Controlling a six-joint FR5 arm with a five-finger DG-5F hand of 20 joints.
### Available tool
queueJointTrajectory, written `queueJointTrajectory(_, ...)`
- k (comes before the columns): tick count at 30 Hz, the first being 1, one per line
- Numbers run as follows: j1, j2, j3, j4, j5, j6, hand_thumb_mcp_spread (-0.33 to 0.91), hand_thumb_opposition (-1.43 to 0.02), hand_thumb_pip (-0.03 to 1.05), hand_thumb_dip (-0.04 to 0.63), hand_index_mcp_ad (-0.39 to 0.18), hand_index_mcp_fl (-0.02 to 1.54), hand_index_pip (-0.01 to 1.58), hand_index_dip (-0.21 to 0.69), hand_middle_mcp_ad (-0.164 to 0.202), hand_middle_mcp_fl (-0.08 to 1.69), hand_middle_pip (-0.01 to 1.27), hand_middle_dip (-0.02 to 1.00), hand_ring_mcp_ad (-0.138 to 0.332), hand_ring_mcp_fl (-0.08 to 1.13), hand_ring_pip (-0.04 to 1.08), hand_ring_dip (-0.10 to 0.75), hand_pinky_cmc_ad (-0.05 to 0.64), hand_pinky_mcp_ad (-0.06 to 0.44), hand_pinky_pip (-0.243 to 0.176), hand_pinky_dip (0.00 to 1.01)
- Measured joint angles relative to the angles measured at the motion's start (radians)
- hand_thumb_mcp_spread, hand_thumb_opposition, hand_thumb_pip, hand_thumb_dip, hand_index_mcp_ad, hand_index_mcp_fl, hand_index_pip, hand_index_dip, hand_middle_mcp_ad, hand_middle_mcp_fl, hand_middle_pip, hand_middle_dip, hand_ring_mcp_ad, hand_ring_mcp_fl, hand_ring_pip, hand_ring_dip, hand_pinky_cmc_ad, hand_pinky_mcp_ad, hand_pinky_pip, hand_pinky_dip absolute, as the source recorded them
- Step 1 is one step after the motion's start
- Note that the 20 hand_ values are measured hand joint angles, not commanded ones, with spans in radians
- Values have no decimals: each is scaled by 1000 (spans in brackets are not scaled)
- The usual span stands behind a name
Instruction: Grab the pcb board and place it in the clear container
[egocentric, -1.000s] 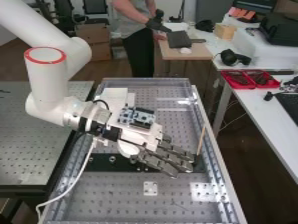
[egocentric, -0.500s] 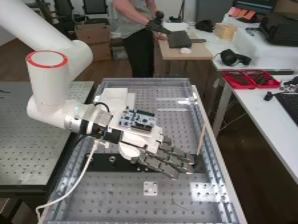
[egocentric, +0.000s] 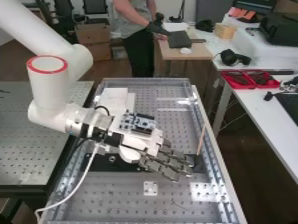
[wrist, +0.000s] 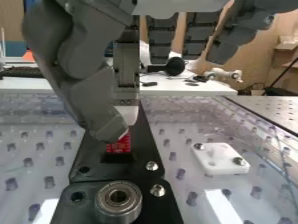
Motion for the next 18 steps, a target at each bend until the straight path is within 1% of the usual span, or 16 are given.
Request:
queueJointTrajectory(5, -1, -6, 1, 3, -7, -4, 463, -892, 731, 269, -84, 187, 1552, 110, 47, 5, 120, 101, 119, 0, 87, -14, 267, 117, -91, 265)
queueJointTrajectory(6, -2, -7, 1, 4, -8, -4, 463, -892, 731, 269, -84, 206, 1552, 110, 47, 9, 120, 101, 119, 0, 87, -12, 267, 117, -91, 265)
queueJointTrajectory(18, -8, -16, 7, 1, -11, -3, 463, -892, 731, 269, -84, 222, 1552, 110, 47, 9, 120, 101, 119, 2, 87, -5, 267, 117, -87, 265)
